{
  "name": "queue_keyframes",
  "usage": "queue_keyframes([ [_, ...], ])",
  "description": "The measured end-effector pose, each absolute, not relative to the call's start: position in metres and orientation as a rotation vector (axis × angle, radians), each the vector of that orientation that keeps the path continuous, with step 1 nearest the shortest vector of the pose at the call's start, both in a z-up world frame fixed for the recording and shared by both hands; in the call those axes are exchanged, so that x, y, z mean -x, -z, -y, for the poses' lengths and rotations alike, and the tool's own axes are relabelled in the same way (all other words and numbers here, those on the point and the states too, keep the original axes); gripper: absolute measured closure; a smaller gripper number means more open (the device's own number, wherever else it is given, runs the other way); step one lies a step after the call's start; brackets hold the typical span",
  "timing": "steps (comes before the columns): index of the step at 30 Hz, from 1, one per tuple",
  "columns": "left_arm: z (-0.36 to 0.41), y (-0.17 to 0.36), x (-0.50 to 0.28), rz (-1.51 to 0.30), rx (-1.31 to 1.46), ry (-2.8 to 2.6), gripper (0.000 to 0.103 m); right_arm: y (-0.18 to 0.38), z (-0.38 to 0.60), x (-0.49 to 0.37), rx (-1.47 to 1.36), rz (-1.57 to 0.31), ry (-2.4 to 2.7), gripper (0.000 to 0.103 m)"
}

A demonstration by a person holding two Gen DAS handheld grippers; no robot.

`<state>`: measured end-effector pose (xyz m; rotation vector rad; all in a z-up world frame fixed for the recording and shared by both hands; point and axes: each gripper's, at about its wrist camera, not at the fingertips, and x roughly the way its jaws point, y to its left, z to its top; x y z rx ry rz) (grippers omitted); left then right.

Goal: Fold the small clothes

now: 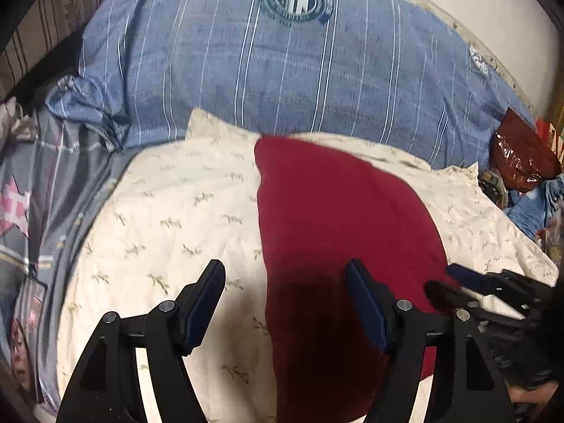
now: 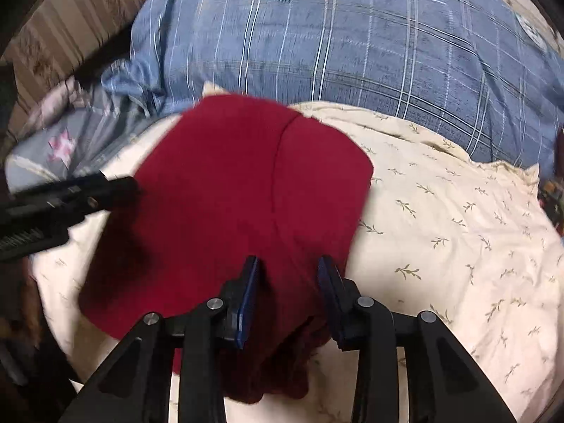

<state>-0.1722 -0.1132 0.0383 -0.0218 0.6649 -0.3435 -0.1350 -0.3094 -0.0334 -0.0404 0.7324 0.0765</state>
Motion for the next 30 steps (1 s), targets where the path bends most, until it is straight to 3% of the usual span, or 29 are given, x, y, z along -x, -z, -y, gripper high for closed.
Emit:
queue_keyframes([
  [2,0.112,-0.043,0.177,-0.627,0.014,0.352,0.033,0.019,0.314,0.142,-0.004,-0.707,-0.095,0.064],
  [6,0.11,-0.046,0.184,-0.561,-0.032,0.34,0.033,-0.007,0.314,0.157,-0.031,-0.623,-0.085,0.044],
  [16,0.107,-0.041,0.188,-0.518,-0.063,0.295,0.032,0.0,0.299,0.149,-0.04,-0.616,0.013,0.038],
  [19,0.108,-0.038,0.182,-0.539,-0.057,0.291,0.031,0.0,0.299,0.146,-0.046,-0.599,0.03,0.032],
  [30,0.115,-0.035,0.174,-0.537,-0.089,0.284,0.031,0.003,0.289,0.138,-0.016,-0.589,0.019,0.029],
])
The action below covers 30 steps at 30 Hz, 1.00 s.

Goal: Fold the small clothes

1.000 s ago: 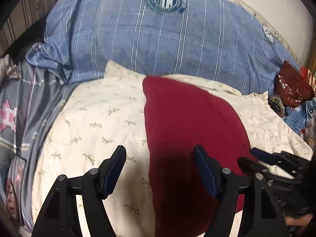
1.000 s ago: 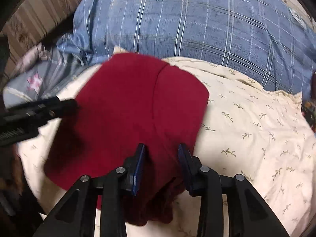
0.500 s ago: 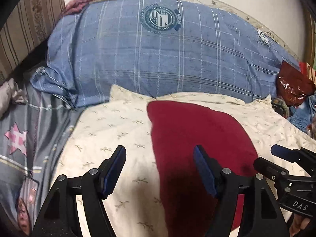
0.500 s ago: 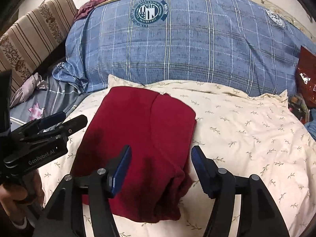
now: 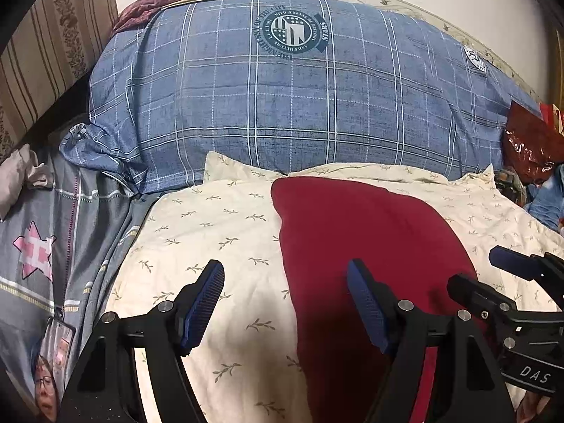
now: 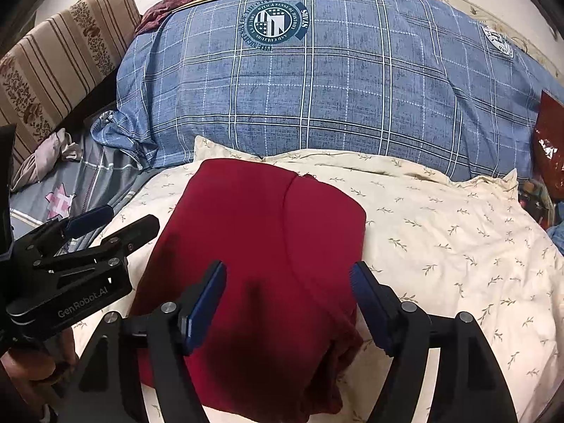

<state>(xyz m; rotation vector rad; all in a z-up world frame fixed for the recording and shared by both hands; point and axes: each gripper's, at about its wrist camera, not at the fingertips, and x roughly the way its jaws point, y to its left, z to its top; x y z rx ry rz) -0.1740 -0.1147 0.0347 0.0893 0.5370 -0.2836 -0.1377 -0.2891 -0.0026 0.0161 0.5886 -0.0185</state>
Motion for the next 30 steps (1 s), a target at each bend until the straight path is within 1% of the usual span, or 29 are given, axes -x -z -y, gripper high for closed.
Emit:
queue_keyframes([
  [30,0.1215,-0.03,0.1719,-0.534,-0.09,0.295,0.031,0.0066,0.2913,0.129,-0.028,-0.597,0.017,0.027],
])
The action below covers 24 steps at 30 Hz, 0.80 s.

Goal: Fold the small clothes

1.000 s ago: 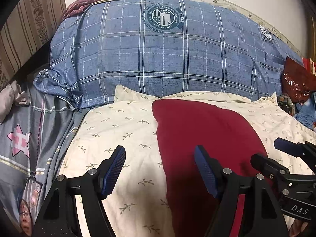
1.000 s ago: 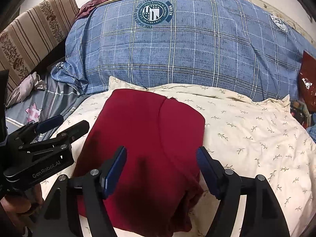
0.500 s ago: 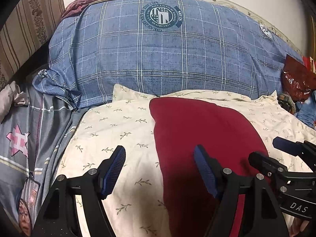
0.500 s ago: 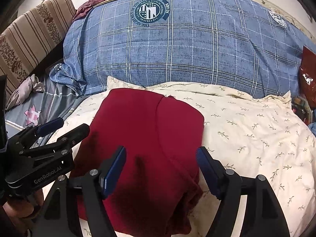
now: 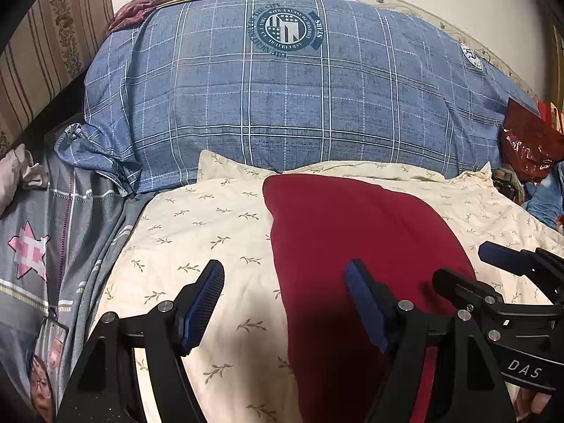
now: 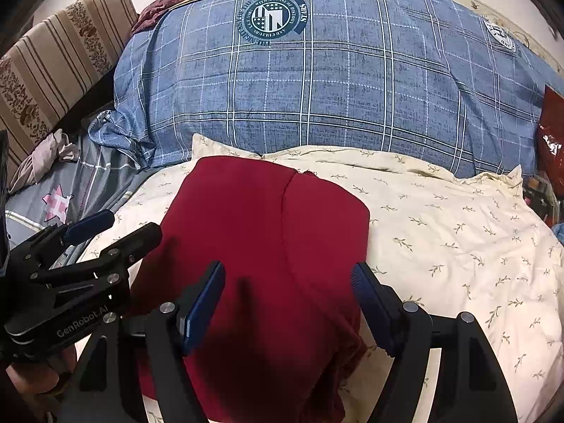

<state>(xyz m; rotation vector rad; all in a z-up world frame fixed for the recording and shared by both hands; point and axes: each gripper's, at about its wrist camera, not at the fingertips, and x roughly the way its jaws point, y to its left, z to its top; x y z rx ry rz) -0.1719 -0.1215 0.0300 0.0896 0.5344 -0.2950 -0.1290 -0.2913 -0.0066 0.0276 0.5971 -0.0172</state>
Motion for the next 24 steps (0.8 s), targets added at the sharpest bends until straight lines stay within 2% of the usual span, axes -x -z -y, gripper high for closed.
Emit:
queue_keyframes([
  [24,0.1211,-0.0292,0.1699,-0.536,-0.079,0.281,0.031,0.0091,0.2832,0.1209,-0.025,-0.611,0.017,0.026],
])
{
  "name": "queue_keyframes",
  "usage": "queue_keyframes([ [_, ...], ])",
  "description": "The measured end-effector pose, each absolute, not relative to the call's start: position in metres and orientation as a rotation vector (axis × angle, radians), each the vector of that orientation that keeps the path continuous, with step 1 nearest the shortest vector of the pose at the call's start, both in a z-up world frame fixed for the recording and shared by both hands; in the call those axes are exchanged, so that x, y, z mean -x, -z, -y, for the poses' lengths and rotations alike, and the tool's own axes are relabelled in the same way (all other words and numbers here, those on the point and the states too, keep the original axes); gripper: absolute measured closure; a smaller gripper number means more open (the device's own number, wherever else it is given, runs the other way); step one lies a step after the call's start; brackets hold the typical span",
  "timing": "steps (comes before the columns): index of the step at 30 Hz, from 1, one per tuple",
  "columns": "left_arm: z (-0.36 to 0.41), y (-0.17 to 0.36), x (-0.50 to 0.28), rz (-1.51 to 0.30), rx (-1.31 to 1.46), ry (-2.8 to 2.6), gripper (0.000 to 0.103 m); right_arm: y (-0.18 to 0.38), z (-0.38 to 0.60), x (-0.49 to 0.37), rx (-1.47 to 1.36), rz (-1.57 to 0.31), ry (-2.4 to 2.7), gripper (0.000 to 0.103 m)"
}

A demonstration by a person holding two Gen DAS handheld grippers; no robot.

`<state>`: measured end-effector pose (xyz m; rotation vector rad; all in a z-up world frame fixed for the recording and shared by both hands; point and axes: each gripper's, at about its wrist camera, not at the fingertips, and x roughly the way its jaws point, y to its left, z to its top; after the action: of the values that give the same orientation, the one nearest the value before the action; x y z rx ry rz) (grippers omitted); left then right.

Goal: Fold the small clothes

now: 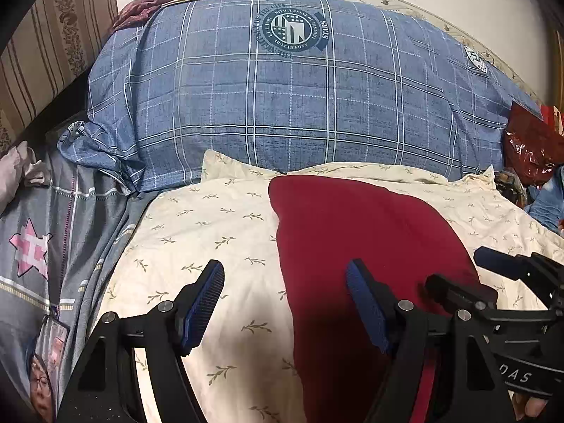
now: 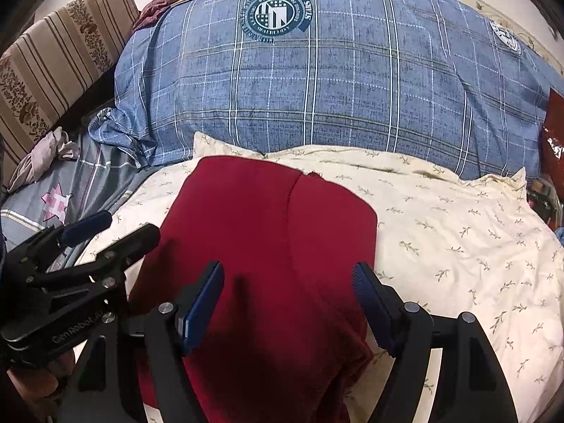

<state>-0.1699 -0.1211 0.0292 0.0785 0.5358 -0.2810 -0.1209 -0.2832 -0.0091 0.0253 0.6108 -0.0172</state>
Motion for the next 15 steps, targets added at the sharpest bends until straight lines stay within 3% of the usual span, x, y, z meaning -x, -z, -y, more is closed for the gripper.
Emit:
queue_keyframes([
  [15,0.1225,-0.0293,0.1719,-0.526,-0.091,0.282,0.031,0.0093,0.2818,0.1225,-0.031,-0.617,0.012,0.026],
])
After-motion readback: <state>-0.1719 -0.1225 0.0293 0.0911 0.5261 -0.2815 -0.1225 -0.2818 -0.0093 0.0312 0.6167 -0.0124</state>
